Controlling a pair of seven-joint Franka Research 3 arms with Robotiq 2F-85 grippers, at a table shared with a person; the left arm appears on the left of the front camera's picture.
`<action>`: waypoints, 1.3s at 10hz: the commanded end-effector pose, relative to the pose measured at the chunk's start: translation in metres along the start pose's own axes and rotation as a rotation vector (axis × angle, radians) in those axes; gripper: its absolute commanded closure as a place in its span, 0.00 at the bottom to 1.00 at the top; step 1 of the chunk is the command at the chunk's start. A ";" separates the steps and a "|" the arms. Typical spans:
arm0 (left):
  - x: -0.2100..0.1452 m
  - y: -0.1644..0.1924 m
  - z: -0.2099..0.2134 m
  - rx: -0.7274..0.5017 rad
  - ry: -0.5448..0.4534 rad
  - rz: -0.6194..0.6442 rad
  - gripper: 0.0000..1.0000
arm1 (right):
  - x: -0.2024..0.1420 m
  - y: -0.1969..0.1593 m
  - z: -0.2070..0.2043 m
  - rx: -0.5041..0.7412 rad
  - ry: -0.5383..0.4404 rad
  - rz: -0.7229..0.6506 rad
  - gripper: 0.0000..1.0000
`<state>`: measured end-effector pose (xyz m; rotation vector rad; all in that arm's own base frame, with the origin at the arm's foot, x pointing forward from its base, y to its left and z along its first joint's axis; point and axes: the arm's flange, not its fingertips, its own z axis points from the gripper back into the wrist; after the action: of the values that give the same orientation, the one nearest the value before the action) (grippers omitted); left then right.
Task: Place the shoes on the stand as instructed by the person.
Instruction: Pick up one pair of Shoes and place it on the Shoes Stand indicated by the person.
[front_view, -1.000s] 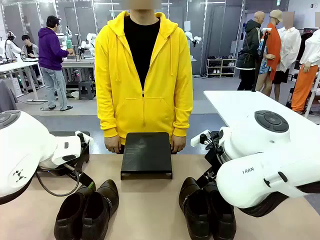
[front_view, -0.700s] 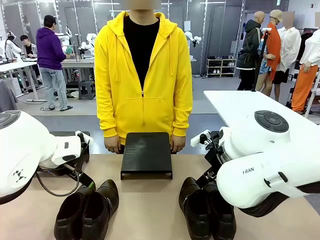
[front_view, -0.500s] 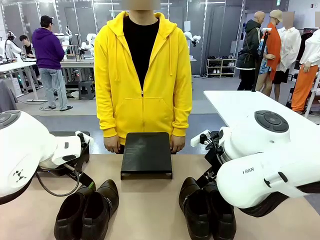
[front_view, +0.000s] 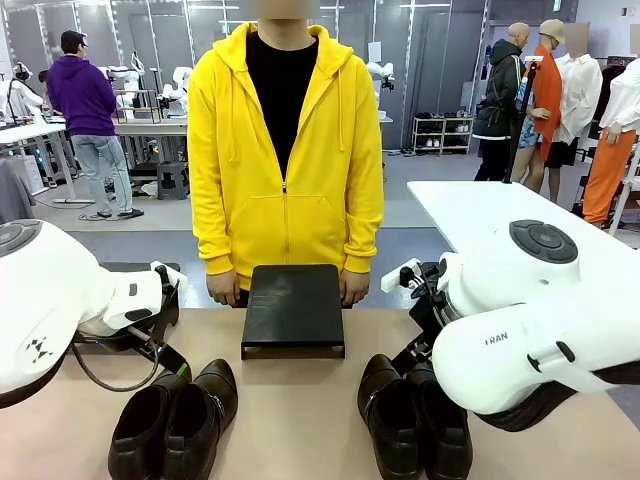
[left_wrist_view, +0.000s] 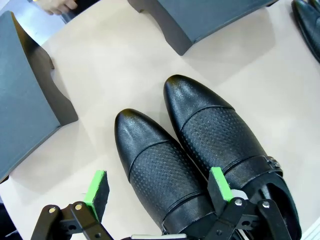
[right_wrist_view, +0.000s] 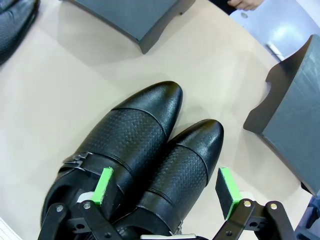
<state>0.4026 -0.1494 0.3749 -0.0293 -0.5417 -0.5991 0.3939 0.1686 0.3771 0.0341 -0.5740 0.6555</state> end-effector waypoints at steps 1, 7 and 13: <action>0.018 0.018 0.028 -0.083 0.026 0.028 0.00 | 0.020 -0.015 0.034 0.125 -0.003 -0.027 0.00; -0.016 0.113 0.147 -0.781 -0.060 0.298 0.00 | -0.009 -0.127 0.122 0.687 -0.096 -0.205 0.00; -0.202 0.188 0.224 -0.964 -0.367 0.658 0.00 | -0.203 -0.219 0.195 0.939 -0.517 -0.577 0.00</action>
<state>0.2764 0.1443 0.4998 -1.1700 -0.4376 -0.2266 0.3081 -0.1496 0.4816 1.1832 -0.5663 0.3321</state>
